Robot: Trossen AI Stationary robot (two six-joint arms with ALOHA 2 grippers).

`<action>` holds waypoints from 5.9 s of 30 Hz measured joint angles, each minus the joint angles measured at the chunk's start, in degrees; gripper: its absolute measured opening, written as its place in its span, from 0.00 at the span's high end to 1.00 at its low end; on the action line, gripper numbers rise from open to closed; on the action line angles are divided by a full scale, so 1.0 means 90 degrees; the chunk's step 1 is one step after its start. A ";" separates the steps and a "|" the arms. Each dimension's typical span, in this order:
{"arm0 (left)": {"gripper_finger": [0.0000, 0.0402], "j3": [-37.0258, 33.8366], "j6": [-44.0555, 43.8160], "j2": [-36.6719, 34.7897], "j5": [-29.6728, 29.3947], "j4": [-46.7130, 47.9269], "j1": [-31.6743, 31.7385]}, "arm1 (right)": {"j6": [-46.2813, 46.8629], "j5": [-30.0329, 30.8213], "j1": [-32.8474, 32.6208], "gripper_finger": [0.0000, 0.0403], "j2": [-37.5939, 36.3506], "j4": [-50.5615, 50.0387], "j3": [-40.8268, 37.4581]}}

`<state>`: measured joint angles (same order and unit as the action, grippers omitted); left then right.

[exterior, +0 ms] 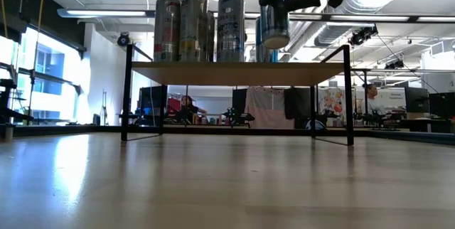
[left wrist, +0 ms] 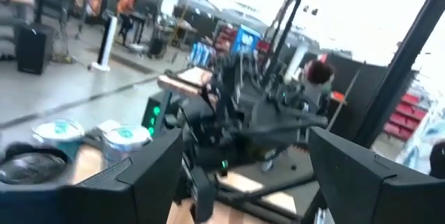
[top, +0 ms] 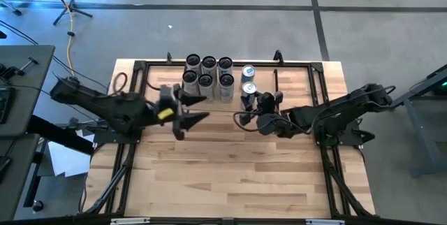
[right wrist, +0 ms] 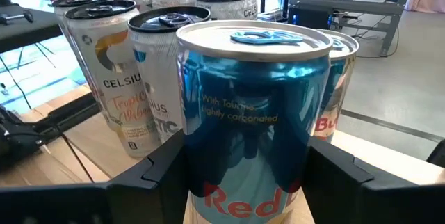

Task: Place canned beverage on shelf
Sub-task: Put the blue soda can on the shelf aligned with the other blue soda can

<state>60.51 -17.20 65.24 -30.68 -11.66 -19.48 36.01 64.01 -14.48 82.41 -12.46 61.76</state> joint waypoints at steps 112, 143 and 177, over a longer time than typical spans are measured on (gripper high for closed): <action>0.31 -0.2914 -0.0244 -0.3923 0.0048 -0.0729 0.1123 | 0.0166 -0.0896 -0.0012 0.44 -0.1440 -0.2783 0.0214; 0.31 -0.2914 -0.0589 -0.3918 -0.0365 -0.1054 0.1121 | 0.0228 -0.1287 -0.0979 0.44 -0.3553 -0.1936 -0.1379; 0.31 -0.2912 -0.0584 -0.3918 -0.0529 -0.1049 0.1121 | -0.1723 -0.1648 0.0663 0.44 -0.1610 0.3135 -0.2283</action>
<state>34.30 -22.46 29.98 -35.44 -21.10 -9.39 20.50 49.18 -8.51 67.92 15.76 41.21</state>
